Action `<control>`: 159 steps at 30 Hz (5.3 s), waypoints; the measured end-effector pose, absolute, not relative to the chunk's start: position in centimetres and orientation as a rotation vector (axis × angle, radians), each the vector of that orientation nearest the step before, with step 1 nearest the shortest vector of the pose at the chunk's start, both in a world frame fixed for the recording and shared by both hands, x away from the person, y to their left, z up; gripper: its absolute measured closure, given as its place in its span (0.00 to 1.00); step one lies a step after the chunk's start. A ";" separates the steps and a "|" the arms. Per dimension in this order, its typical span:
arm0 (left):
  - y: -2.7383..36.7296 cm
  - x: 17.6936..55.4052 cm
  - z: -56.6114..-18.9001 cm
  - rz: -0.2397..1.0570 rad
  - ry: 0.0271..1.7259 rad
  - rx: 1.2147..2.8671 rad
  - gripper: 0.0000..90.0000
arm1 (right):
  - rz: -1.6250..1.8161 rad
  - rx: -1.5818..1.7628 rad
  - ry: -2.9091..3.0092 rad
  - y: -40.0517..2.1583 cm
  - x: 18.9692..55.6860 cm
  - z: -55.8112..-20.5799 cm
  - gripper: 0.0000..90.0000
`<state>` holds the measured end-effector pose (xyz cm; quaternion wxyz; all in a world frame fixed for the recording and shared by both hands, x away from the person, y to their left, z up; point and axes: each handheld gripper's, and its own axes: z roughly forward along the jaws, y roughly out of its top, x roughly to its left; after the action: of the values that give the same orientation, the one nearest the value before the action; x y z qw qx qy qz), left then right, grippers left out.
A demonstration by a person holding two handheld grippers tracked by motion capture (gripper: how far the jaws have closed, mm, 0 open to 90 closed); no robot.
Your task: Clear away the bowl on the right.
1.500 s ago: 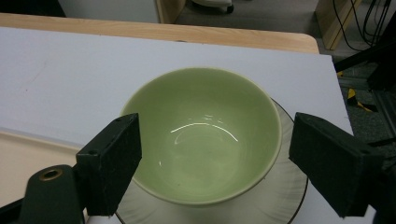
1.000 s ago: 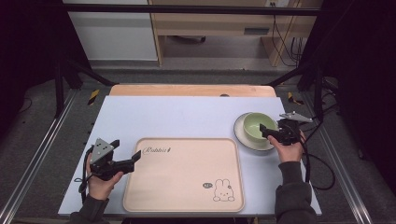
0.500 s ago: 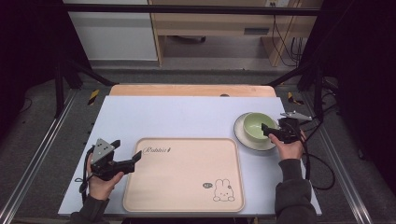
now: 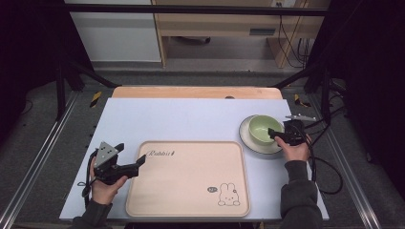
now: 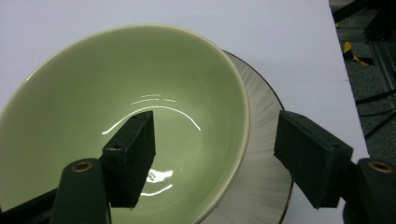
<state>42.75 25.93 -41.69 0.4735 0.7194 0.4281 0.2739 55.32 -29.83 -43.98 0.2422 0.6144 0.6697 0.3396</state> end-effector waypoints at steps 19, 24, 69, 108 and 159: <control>25.8 42.8 -41.8 0.669 1.047 1.768 0.11 | 0.910 1.792 1.873 -30.2 56.3 -44.8 0.56; 25.8 42.8 -41.8 0.669 1.046 1.768 0.11 | 0.903 1.795 1.888 -30.1 56.5 -44.8 0.62; 25.7 42.9 -42.0 0.663 1.048 1.773 0.11 | 0.838 1.973 1.858 -30.4 57.8 -44.6 0.92; 25.8 42.8 -41.9 0.661 1.048 1.772 0.12 | 0.837 1.988 1.840 -30.2 57.4 -43.6 0.93; 25.6 42.8 -42.0 0.654 1.041 1.774 0.11 | 1.081 1.717 1.927 -26.9 52.7 -39.2 0.92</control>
<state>42.78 25.59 -42.03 0.4720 0.7245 0.4254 0.2672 52.66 -26.91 -39.15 0.1706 0.6046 0.6785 0.3807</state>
